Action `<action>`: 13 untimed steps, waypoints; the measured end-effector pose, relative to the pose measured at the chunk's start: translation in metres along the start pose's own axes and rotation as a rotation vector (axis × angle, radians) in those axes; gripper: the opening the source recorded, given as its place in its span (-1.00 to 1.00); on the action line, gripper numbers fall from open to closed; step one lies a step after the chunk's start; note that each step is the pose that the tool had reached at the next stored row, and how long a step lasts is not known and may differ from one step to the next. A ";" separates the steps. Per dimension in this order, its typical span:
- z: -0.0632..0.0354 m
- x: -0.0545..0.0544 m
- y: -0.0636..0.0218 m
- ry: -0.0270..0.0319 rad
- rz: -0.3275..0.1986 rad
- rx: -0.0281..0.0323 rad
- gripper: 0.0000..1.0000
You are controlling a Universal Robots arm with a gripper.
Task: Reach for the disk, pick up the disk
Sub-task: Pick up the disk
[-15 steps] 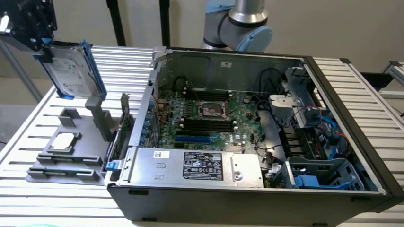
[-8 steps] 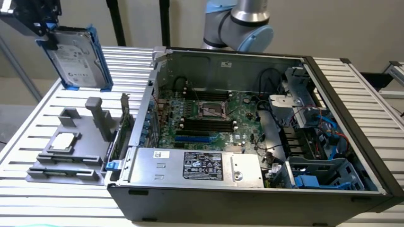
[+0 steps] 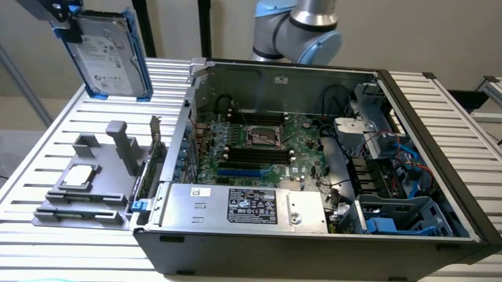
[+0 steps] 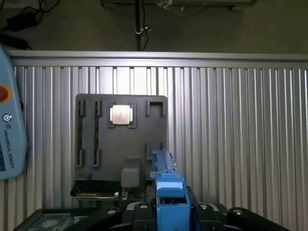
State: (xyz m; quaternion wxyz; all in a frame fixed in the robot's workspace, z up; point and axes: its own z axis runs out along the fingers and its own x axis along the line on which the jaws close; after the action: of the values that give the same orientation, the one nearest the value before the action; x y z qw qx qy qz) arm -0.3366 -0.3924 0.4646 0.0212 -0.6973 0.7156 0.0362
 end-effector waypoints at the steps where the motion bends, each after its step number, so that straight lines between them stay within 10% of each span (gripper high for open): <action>1: -0.0046 0.001 -0.0044 0.0000 0.000 -0.0007 -0.35; 13: -0.0411 0.011 -0.0585 0.0002 0.001 -0.0082 -0.35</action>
State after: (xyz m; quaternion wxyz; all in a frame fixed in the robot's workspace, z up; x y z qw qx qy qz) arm -0.2776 -0.4079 0.5034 0.0183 -0.6971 0.7157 0.0390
